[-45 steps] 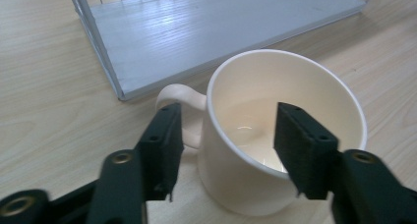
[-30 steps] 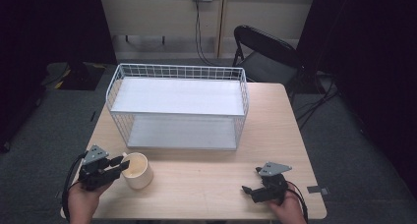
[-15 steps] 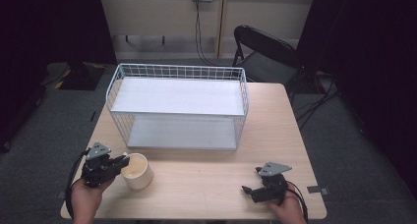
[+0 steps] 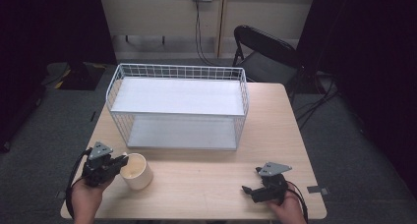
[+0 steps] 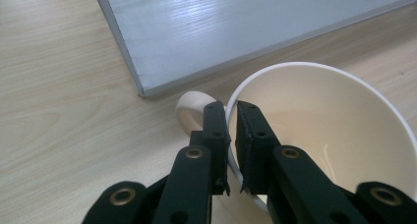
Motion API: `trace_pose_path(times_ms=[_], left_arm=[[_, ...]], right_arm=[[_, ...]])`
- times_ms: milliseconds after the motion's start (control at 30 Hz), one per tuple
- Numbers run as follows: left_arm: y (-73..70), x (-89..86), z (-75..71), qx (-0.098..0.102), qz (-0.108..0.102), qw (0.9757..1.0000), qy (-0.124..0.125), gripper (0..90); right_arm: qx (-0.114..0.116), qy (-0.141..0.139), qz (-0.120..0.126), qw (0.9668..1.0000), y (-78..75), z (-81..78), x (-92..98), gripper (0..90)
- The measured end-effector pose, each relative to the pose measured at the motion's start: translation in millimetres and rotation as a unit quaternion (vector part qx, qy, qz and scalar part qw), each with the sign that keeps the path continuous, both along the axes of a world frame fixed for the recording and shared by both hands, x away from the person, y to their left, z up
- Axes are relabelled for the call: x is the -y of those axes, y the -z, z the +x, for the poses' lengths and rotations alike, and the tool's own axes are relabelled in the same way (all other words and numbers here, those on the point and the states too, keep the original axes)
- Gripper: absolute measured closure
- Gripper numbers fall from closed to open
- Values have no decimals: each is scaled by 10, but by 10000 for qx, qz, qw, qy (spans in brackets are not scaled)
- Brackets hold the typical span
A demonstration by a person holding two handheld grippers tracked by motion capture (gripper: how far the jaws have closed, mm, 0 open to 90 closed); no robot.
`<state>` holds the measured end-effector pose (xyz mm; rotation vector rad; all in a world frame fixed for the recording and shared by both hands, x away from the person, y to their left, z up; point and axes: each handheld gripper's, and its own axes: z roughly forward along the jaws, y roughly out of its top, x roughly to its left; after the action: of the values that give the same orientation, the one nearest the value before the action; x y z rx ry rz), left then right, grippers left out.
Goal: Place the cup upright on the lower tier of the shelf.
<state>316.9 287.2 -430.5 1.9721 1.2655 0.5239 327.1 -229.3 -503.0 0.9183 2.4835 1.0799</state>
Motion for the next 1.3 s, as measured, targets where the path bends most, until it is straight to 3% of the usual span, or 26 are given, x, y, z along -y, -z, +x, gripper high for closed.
trace_pose_path(times_ms=[333,733,1300], left_arm=[[-27,9,-7,-36,53,9999,-83,844],[-118,64,7,-22,-86,9998,-205,847],[-203,267,142,35,-143,9997,-204,850]], right_arm=[[0,-1,-2,10000,0,0,0,117],[3,0,-1,10000,0,0,0,117],[2,0,0,10000,0,0,0,117]])
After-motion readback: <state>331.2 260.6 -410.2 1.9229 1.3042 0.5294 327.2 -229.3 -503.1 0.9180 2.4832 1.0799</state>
